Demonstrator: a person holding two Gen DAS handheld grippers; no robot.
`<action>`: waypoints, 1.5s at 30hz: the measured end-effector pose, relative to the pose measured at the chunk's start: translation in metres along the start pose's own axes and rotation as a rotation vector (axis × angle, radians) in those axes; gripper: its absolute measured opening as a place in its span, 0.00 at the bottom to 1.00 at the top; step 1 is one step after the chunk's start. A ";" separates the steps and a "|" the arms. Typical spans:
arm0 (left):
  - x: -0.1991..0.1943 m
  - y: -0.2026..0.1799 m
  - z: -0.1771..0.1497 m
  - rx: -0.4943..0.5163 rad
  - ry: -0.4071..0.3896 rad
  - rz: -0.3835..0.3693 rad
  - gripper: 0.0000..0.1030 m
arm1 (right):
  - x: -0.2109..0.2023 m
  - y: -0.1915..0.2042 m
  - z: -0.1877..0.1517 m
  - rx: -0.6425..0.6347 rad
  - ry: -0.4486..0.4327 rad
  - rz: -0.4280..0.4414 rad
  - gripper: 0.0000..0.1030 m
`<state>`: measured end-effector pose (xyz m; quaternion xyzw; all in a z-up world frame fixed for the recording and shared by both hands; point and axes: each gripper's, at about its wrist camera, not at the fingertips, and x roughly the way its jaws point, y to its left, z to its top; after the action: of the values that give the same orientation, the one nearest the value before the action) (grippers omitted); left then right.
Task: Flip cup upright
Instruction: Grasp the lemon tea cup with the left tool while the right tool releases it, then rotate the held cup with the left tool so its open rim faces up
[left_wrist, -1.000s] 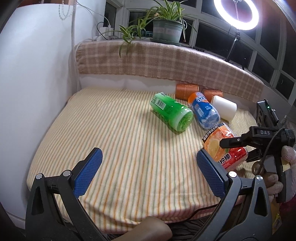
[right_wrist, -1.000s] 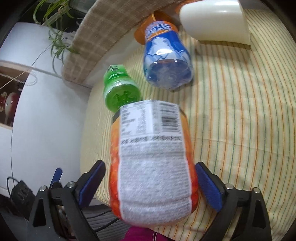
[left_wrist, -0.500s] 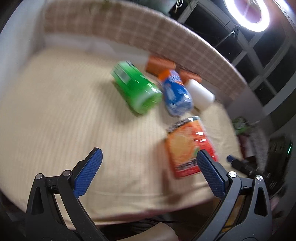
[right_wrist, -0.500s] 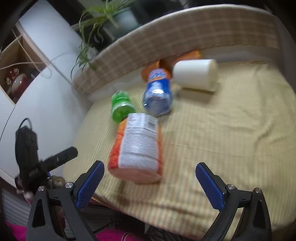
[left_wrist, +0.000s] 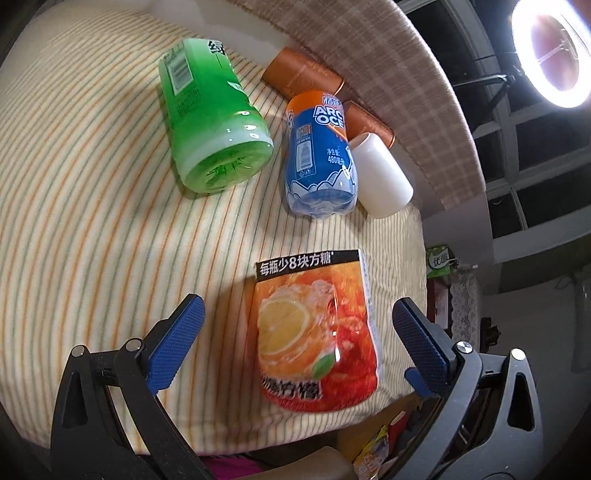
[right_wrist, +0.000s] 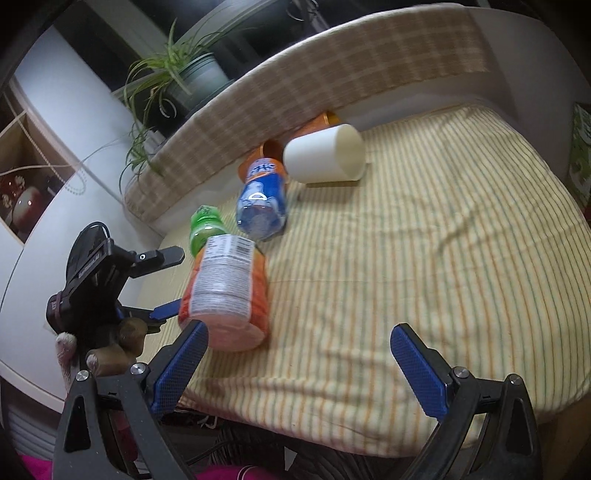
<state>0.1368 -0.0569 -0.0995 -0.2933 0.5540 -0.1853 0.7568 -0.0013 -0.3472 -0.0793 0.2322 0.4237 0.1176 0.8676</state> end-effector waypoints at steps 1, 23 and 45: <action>0.004 -0.002 0.001 0.001 0.001 0.004 0.99 | 0.000 -0.003 0.000 0.004 -0.001 -0.001 0.97; 0.035 -0.018 0.004 0.035 0.036 0.030 0.78 | 0.003 -0.024 0.000 0.048 0.001 -0.030 0.97; 0.006 -0.077 -0.026 0.384 -0.208 0.191 0.76 | 0.007 -0.022 0.001 0.058 0.008 -0.045 0.97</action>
<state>0.1174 -0.1253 -0.0590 -0.1077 0.4527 -0.1837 0.8659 0.0042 -0.3637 -0.0944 0.2470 0.4354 0.0865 0.8614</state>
